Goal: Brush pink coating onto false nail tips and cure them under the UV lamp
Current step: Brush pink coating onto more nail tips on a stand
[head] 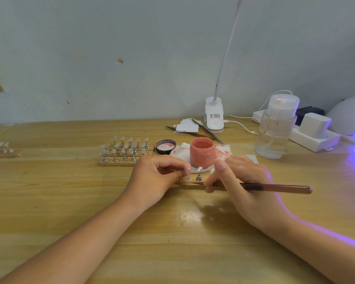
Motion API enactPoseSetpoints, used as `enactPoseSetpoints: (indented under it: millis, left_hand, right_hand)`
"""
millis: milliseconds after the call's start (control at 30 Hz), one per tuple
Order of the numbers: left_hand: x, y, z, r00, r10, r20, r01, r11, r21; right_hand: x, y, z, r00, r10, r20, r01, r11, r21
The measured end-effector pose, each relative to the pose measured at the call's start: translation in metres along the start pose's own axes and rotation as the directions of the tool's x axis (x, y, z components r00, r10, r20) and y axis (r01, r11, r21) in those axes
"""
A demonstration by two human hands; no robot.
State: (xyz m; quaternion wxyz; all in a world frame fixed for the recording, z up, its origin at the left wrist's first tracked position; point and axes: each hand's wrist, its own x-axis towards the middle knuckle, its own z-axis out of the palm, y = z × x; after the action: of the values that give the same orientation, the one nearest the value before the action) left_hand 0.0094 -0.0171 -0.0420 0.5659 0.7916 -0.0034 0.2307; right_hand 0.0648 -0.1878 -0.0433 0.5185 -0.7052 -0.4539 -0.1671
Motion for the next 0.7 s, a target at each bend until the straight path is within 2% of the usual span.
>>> enactPoseSetpoints:
  millis: [167, 300, 367, 533, 700]
  left_hand:
    - [0.0003, 0.0011, -0.0001, 1.0, -0.008, 0.01, 0.007, 1.0, 0.01]
    - [0.0001, 0.0026, 0.0005, 1.0, -0.016, -0.005, 0.016, 1.0, 0.004]
    - [0.0001, 0.0031, 0.0006, 1.0, -0.008, -0.009, 0.008, 1.0, 0.009]
    - [0.0001, 0.0023, 0.0002, 1.0, -0.002, 0.0, 0.002, 1.0, 0.017]
    - [0.0006, 0.0017, 0.0005, 1.0, -0.004, 0.009, 0.004, 1.0, 0.012]
  right_hand:
    - [0.0011, -0.0005, 0.0006, 1.0, -0.005, -0.029, 0.004, 0.999, -0.041]
    - [-0.0011, 0.0004, 0.0002, 0.999, -0.012, -0.033, 0.012, 1.0, 0.016]
    - [-0.0002, -0.0003, 0.0001, 0.999, -0.019, -0.051, 0.018, 1.0, -0.025]
    - [-0.0006, 0.0004, 0.001, 1.0, 0.022, -0.021, -0.021, 0.999, 0.037]
    - [0.0009, 0.0003, 0.0013, 1.0, 0.008, -0.031, -0.008, 1.0, -0.004]
